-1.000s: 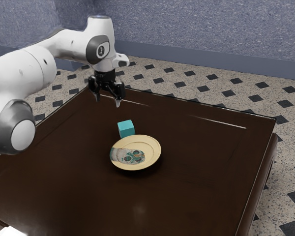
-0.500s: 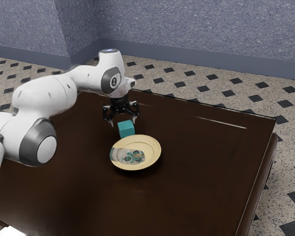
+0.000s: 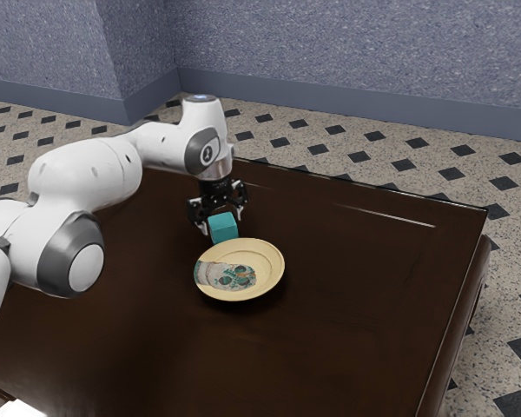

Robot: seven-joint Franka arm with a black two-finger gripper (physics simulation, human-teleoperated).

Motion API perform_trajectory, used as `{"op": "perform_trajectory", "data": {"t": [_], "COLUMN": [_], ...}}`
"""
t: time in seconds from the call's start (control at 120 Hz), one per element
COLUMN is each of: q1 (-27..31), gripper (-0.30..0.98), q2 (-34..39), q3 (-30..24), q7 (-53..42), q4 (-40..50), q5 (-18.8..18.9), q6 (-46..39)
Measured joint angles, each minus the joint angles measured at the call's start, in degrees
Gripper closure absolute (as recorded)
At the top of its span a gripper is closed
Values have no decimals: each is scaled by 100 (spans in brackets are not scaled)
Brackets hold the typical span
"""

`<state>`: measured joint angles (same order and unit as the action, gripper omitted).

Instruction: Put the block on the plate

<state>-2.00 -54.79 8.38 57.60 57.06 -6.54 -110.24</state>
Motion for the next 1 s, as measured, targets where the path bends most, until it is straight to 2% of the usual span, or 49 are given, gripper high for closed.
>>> {"op": "perform_trajectory", "data": {"t": [0.433, 0.633, 0.767, 1.0], "q1": [8, 7, 6, 1], "gripper": [0, 7, 20, 32], "q2": [-41, -41, -39, 1], "q3": [-74, -26, -36, -28], "q7": [118, -33, -98, -173], "q4": [165, 149, 131, 90], "q5": [53, 57, 58, 75], "q6": [-257, -404, -444, -450]}}
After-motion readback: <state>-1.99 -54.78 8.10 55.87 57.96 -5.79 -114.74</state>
